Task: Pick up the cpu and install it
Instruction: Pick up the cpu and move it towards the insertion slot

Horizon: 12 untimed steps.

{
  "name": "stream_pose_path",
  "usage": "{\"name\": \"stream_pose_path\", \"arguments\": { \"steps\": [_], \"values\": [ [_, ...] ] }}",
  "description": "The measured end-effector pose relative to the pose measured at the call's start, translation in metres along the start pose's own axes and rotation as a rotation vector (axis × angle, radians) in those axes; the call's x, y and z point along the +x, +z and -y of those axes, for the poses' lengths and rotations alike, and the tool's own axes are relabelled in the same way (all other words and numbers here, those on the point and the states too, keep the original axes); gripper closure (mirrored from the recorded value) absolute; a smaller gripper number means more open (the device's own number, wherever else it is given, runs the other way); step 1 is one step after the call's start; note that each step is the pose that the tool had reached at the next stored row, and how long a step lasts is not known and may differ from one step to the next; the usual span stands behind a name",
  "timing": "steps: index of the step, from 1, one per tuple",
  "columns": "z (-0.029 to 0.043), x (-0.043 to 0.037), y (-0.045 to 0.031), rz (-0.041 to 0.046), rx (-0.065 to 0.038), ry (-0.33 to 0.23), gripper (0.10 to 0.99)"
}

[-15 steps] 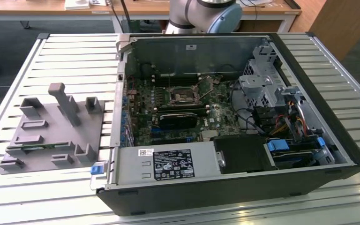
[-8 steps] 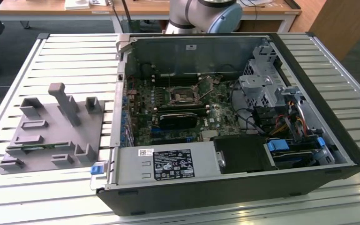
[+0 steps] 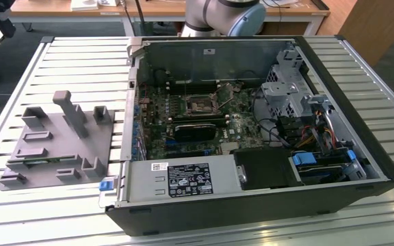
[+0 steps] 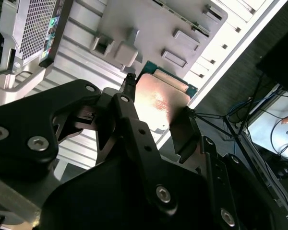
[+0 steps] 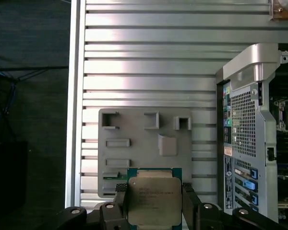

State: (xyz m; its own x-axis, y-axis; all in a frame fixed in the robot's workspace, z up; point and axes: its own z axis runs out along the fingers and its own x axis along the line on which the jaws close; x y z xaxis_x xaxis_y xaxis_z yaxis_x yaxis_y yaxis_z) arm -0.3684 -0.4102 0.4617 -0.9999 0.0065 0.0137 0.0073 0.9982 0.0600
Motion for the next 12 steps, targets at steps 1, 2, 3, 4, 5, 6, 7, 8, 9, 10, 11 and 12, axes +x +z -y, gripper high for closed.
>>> {"name": "stream_pose_path", "arguments": {
  "steps": [1,2,3,4,5,6,7,8,9,10,11,12],
  "values": [
    [-0.0001,-0.0019,0.0000,0.0000,0.000,0.000,0.549],
    [-0.0002,-0.0036,0.0000,0.0001,0.000,0.000,0.549],
    [-0.0004,-0.0053,-0.0001,0.0000,0.000,0.000,0.549],
    [-0.0005,-0.0068,-0.0001,0.0001,0.000,0.000,0.549],
    [-0.0006,-0.0084,-0.0001,0.0000,0.000,0.000,0.549],
    [-0.0007,-0.0098,-0.0001,0.0001,0.000,0.000,0.549],
    [-0.0008,-0.0112,-0.0001,0.0001,0.000,0.000,0.549],
    [-0.0010,-0.0126,-0.0001,0.0000,0.000,0.000,0.549],
    [-0.0011,-0.0139,-0.0001,0.0001,0.000,0.000,0.549],
    [-0.0012,-0.0152,-0.0001,0.0000,0.000,0.000,0.549],
    [-0.0014,-0.0164,-0.0001,0.0000,0.000,0.000,0.549],
    [-0.0015,-0.0177,-0.0002,0.0000,0.000,0.000,0.549]
  ]
}}
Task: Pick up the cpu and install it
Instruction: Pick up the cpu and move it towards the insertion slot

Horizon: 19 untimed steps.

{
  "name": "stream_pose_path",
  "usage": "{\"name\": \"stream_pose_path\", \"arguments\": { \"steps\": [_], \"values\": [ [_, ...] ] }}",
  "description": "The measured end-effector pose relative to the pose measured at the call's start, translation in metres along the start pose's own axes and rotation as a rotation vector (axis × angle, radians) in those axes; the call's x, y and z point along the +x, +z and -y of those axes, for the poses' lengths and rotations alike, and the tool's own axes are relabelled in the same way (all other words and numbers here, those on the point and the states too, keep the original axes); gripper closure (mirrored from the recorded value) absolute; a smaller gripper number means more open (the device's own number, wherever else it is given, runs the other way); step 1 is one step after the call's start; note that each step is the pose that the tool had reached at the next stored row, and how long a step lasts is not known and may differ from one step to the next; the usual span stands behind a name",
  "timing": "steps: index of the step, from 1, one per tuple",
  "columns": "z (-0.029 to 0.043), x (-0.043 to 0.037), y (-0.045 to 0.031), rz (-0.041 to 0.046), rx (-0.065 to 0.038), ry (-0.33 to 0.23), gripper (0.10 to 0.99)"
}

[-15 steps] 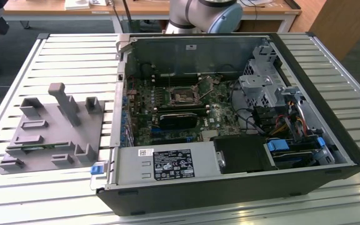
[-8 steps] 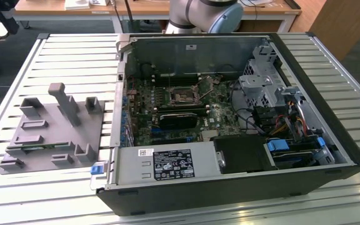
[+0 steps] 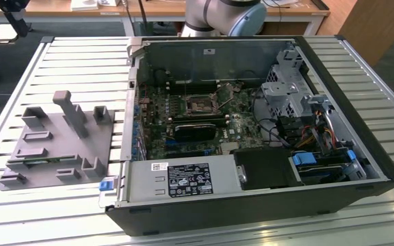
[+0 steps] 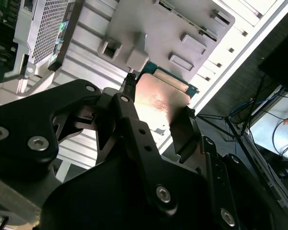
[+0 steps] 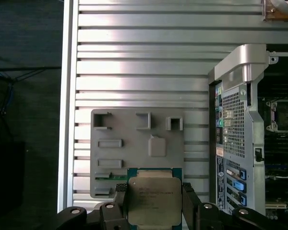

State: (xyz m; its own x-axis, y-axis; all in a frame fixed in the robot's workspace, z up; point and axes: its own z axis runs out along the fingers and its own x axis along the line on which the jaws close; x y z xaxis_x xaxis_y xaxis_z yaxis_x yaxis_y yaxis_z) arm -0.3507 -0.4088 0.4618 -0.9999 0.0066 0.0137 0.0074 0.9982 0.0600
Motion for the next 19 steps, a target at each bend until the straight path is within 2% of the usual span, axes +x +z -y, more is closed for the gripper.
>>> {"name": "stream_pose_path", "arguments": {
  "steps": [19],
  "values": [
    [-0.0025,-0.0239,-0.0002,0.0000,0.000,0.000,0.549]
  ]
}}
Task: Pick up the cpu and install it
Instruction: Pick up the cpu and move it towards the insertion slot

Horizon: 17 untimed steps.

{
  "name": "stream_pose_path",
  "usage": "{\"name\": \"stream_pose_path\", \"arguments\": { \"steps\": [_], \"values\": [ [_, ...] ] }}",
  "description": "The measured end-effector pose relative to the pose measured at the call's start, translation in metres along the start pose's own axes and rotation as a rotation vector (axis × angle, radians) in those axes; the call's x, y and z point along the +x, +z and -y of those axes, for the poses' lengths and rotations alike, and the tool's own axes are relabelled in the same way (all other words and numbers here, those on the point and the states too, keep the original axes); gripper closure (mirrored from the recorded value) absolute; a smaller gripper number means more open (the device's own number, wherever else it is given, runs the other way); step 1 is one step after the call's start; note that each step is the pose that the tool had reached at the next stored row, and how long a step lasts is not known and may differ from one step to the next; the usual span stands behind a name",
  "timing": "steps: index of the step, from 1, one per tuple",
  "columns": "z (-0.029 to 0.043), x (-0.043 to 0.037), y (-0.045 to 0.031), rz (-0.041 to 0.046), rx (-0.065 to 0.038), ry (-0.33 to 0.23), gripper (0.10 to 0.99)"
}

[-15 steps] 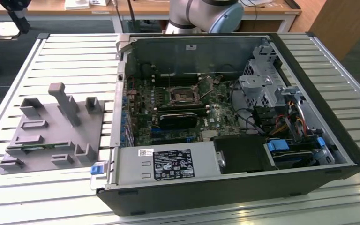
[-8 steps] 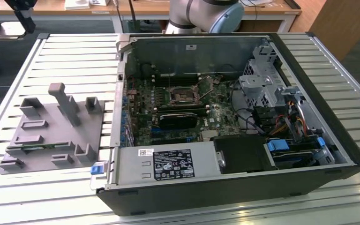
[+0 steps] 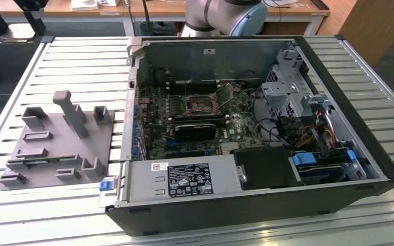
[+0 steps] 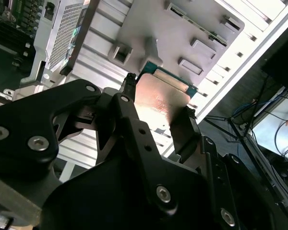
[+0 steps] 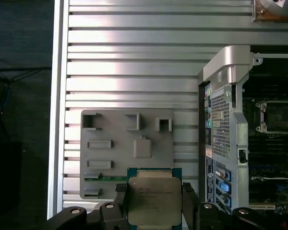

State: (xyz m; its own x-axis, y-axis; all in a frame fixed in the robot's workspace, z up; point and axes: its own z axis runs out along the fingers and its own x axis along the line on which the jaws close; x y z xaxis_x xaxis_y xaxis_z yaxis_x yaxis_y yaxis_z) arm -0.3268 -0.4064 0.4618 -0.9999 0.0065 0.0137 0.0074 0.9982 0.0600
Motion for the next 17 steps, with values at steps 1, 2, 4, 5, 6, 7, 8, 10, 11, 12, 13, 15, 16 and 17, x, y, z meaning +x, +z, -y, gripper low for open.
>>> {"name": "stream_pose_path", "arguments": {
  "steps": [1,2,4,5,6,7,8,10,11,12,13,15,16,17],
  "values": [
    [-0.0001,-0.0010,0.0000,0.0001,0.000,0.000,0.549],
    [-0.0002,-0.0020,0.0000,0.0001,0.000,0.000,0.549],
    [-0.0005,-0.0041,0.0000,0.0000,0.000,0.000,0.549],
    [-0.0005,-0.0051,0.0000,0.0000,0.000,0.000,0.549],
    [-0.0007,-0.0062,0.0000,0.0000,0.000,0.000,0.549],
    [-0.0007,-0.0072,0.0000,0.0000,0.000,0.000,0.549],
    [-0.0008,-0.0082,-0.0001,0.0000,0.000,0.000,0.549],
    [-0.0010,-0.0102,0.0000,0.0000,0.000,0.000,0.549],
    [-0.0010,-0.0113,-0.0001,0.0000,0.000,0.000,0.549],
    [-0.0011,-0.0123,-0.0001,0.0000,0.000,0.000,0.549],
    [-0.0012,-0.0133,-0.0001,0.0000,0.000,0.000,0.549],
    [-0.0013,-0.0152,-0.0001,0.0000,0.000,0.000,0.549],
    [-0.0013,-0.0162,-0.0001,0.0000,0.000,0.000,0.549],
    [-0.0014,-0.0173,-0.0001,0.0000,0.000,0.000,0.549]
  ]
}}
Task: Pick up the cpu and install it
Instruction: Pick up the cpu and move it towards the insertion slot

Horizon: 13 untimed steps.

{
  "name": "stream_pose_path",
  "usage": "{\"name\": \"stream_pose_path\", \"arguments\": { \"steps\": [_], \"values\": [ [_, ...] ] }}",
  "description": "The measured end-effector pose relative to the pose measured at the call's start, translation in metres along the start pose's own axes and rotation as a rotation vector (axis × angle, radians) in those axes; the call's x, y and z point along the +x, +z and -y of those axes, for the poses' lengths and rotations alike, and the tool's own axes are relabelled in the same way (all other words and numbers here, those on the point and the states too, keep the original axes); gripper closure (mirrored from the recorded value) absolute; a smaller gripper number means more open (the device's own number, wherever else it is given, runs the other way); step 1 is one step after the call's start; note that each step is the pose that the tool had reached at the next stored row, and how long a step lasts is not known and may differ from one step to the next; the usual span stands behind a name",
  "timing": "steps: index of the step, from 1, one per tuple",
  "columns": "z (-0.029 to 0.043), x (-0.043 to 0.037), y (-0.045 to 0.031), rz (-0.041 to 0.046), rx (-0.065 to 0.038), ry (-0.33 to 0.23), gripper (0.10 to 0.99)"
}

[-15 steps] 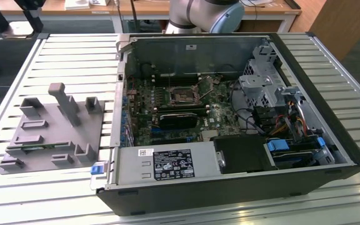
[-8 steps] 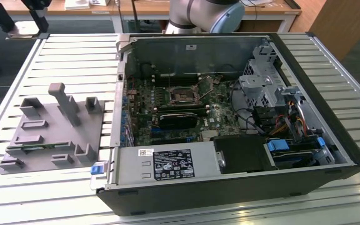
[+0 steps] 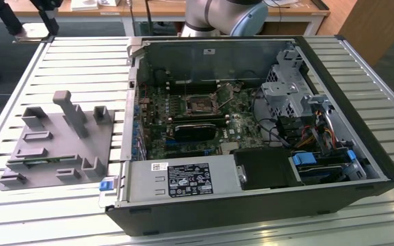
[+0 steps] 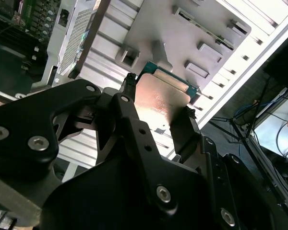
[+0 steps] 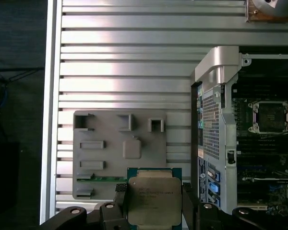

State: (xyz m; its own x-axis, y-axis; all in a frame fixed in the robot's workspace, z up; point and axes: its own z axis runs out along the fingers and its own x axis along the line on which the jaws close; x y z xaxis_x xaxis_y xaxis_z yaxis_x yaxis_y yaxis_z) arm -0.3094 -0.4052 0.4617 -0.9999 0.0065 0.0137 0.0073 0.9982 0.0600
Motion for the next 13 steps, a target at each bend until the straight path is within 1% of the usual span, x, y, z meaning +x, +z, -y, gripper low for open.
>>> {"name": "stream_pose_path", "arguments": {
  "steps": [10,13],
  "values": [
    [-0.0004,-0.0091,-0.0001,0.0000,0.000,0.000,0.549],
    [-0.0006,-0.0129,-0.0001,0.0000,0.000,0.000,0.549]
  ]
}}
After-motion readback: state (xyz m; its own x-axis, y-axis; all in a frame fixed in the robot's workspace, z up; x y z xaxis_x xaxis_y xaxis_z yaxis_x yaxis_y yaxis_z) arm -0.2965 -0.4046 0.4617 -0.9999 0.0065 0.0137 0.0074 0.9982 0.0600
